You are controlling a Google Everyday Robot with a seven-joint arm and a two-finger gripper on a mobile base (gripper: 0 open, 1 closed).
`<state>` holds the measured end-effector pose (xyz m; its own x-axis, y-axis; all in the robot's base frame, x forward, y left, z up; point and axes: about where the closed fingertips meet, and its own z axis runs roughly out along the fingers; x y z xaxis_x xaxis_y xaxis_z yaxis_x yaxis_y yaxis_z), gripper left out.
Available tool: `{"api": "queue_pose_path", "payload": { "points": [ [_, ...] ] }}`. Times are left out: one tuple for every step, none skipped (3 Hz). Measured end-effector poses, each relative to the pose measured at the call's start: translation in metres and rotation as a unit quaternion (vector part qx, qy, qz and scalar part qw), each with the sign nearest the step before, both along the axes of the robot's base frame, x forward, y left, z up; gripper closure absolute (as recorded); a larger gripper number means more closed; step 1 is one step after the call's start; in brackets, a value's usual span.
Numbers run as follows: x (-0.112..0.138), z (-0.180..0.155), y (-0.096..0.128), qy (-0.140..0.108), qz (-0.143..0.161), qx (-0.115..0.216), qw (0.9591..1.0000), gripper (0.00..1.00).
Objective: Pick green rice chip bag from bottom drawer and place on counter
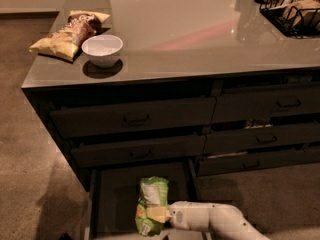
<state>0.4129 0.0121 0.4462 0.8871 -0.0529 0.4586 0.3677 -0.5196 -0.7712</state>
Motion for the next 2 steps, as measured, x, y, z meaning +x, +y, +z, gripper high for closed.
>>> {"api": "queue_pose_path", "payload": {
  "points": [
    [0.0178, 0.0522, -0.0487, 0.006, -0.040, -0.006, 0.9992, 1.00],
    [0.0179, 0.0526, -0.0482, 0.005, -0.039, -0.005, 0.9992, 1.00]
  ]
}}
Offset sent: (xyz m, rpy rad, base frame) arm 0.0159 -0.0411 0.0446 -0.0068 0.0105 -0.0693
